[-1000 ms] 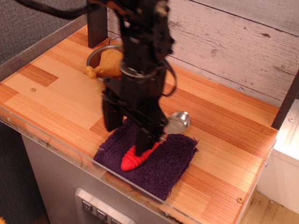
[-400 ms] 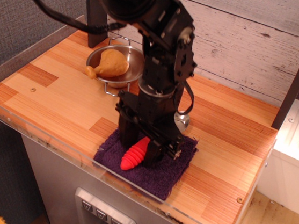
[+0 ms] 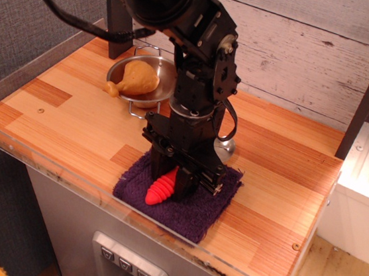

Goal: Move the spoon to the bottom left of the pot.

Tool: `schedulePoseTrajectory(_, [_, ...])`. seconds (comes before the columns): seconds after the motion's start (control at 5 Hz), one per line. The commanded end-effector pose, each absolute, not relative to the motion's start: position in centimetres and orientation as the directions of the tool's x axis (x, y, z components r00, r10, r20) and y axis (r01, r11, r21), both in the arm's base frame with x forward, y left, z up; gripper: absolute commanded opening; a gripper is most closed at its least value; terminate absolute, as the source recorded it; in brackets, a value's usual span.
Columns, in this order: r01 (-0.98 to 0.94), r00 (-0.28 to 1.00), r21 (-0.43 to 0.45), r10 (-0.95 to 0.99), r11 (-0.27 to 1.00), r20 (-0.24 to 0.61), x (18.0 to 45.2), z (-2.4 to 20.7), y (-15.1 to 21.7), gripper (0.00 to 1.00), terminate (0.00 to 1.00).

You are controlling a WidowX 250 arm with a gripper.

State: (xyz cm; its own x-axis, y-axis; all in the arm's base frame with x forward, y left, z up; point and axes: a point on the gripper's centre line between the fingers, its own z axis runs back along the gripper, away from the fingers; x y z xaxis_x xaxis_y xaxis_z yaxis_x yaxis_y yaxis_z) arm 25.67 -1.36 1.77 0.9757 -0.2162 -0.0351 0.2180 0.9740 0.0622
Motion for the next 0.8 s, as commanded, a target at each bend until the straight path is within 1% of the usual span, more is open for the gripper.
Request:
schedulePoseTrajectory(0.0, [0.136, 0.985, -0.022, -0.133, 0.99, 0.111, 25.9, 8.7, 2.3, 0.0, 0.0])
schedulePoseTrajectory(0.2, [0.023, 0.991, -0.042, -0.017, 0.999, 0.134, 25.4, 11.1, 7.5, 0.0, 0.0])
schedulePoseTrajectory(0.4, [-0.001, 0.994, -0.016, 0.002, 1.0, 0.105, 25.8, 9.9, 12.4, 0.0, 0.0])
schedulePoseTrajectory(0.6, [0.144, 0.989, 0.015, -0.145, 0.989, 0.034, 27.6, 6.5, 17.2, 0.0, 0.0])
